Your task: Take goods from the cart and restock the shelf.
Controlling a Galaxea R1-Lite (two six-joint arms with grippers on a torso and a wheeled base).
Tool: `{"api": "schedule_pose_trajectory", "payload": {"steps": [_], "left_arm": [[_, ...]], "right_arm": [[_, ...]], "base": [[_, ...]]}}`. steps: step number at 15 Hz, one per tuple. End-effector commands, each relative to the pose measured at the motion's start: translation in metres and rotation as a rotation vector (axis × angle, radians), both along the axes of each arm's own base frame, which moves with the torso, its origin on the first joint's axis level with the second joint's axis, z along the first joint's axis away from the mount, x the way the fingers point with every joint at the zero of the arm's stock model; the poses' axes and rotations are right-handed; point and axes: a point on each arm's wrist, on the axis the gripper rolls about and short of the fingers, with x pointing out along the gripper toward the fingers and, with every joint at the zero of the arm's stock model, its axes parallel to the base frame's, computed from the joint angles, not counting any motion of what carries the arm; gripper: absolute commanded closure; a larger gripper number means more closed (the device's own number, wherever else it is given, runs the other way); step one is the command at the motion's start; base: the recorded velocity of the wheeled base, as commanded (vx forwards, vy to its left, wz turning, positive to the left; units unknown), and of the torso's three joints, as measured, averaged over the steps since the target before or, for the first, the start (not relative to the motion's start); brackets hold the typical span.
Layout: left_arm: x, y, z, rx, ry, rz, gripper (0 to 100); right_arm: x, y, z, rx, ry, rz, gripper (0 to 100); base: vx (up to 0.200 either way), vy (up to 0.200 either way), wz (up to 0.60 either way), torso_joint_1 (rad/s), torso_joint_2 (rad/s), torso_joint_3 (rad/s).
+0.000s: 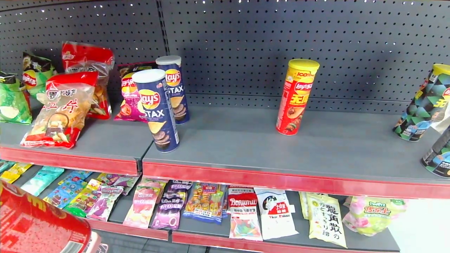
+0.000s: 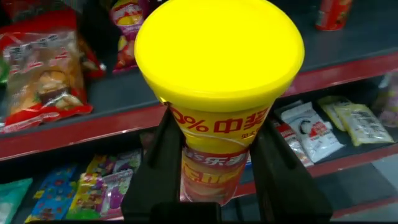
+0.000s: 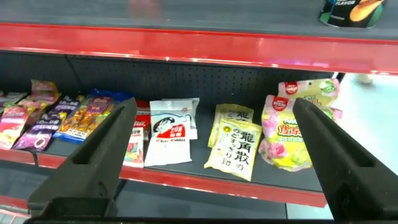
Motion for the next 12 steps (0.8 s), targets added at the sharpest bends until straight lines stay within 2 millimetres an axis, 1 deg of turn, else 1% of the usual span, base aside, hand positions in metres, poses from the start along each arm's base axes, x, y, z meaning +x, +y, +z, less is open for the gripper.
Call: {"api": "schedule_pose_trajectory", "payload": {"steps": [1, 2, 3, 4, 5, 6, 7, 9, 10, 11, 12], "left_arm": [[-0.004, 0.000, -0.002, -0.016, -0.007, -0.019, 100], [-0.002, -0.001, -0.002, -0.025, 0.003, -0.023, 100], [-0.002, -0.001, -0.003, -0.025, 0.010, -0.029, 100], [0.001, -0.001, -0.003, -0.026, 0.020, -0.031, 100], [0.001, -0.001, -0.003, -0.026, 0.022, -0.031, 100], [0.001, -0.001, -0.003, -0.026, 0.020, -0.031, 100], [0.001, -0.001, -0.003, -0.024, 0.020, -0.028, 100], [0.002, 0.000, -0.002, -0.022, 0.020, -0.021, 100], [0.002, 0.000, -0.002, -0.022, 0.020, -0.021, 100], [0.001, 0.000, -0.003, -0.022, 0.020, -0.020, 100], [0.000, 0.000, -0.003, -0.021, 0.016, -0.014, 100]], "right_arm": [[-0.006, 0.001, 0.052, 0.023, -0.073, 0.107, 0], [0.006, 0.003, 0.098, 0.075, -0.041, 0.171, 0], [0.016, 0.004, 0.136, 0.090, -0.047, 0.250, 0], [0.032, 0.006, 0.159, 0.084, -0.020, 0.358, 0], [0.048, 0.010, 0.167, 0.066, 0.022, 0.428, 0], [0.059, 0.013, 0.169, 0.047, 0.052, 0.458, 0], [0.092, 0.021, 0.167, 0.021, 0.122, 0.496, 0], [0.139, 0.035, 0.167, 0.028, 0.136, 0.586, 0], [0.153, 0.038, 0.166, 0.025, 0.129, 0.609, 0], [0.185, 0.046, 0.160, 0.029, 0.136, 0.678, 0], [0.201, 0.050, 0.154, 0.033, 0.161, 0.715, 0]], "base": [[0.000, 0.000, 0.00, 0.000, 0.00, 0.000], [0.000, 0.000, 0.00, 0.000, 0.00, 0.000], [0.000, 0.000, 0.00, 0.000, 0.00, 0.000], [0.000, 0.000, 0.00, 0.000, 0.00, 0.000], [0.000, 0.000, 0.00, 0.000, 0.00, 0.000], [0.000, 0.000, 0.00, 0.000, 0.00, 0.000], [0.000, 0.000, 0.00, 0.000, 0.00, 0.000], [0.000, 0.000, 0.00, 0.000, 0.00, 0.000], [0.000, 0.000, 0.00, 0.000, 0.00, 0.000], [0.000, 0.000, 0.00, 0.000, 0.00, 0.000], [0.000, 0.000, 0.00, 0.000, 0.00, 0.000]]}}
